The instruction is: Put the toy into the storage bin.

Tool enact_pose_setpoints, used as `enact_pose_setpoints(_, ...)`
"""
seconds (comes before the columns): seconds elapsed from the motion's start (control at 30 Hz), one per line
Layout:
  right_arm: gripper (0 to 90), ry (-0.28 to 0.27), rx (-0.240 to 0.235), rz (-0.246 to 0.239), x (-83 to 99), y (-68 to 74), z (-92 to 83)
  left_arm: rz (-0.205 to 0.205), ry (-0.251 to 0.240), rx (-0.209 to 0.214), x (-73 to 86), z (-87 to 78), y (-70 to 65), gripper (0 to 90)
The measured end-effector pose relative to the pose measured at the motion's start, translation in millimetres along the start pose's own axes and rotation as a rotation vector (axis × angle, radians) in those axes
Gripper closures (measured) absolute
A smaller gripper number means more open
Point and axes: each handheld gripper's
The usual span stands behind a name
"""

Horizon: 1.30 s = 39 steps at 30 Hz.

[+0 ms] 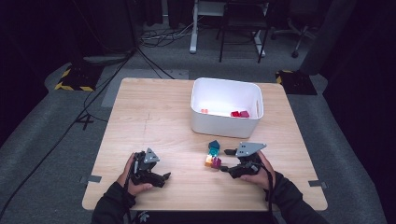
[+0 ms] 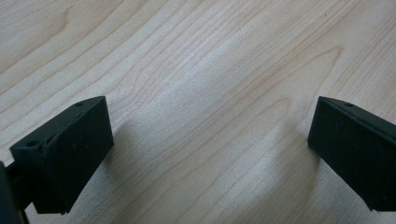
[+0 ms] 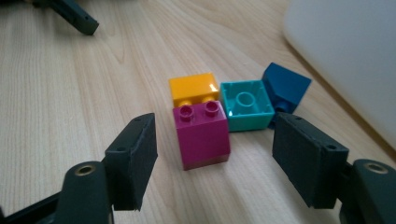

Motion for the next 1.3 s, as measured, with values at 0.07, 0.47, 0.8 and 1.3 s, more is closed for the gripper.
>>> enact_pose_setpoints(0.07,31.9,0.004,-0.015,0.0,1.4,2.2,4.1,0.001,-0.001,0.001,0.0,0.1,0.0,0.3)
enact_pose_setpoints(0.47,40.1,0.045,-0.037,0.04,9.7,6.7,25.2,0.001,-0.001,0.001,0.0,0.1,0.1,0.3)
enact_pose_setpoints(0.8,59.3,0.053,0.003,-0.011,11.1,4.6,24.9,0.001,-0.001,0.001,0.0,0.1,0.0,0.3)
enact_pose_setpoints(1.3,59.4,-0.005,0.05,0.009,6.5,-5.8,-5.4,0.001,-0.001,0.0,0.0,0.0,0.0,0.3)
Point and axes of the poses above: each handheld gripper's, and its own axes: z roughly forward along the jaws, x roughly out of its underside, y roughly to its left, and after that the axes turned 9 degrees about -y, right-handed
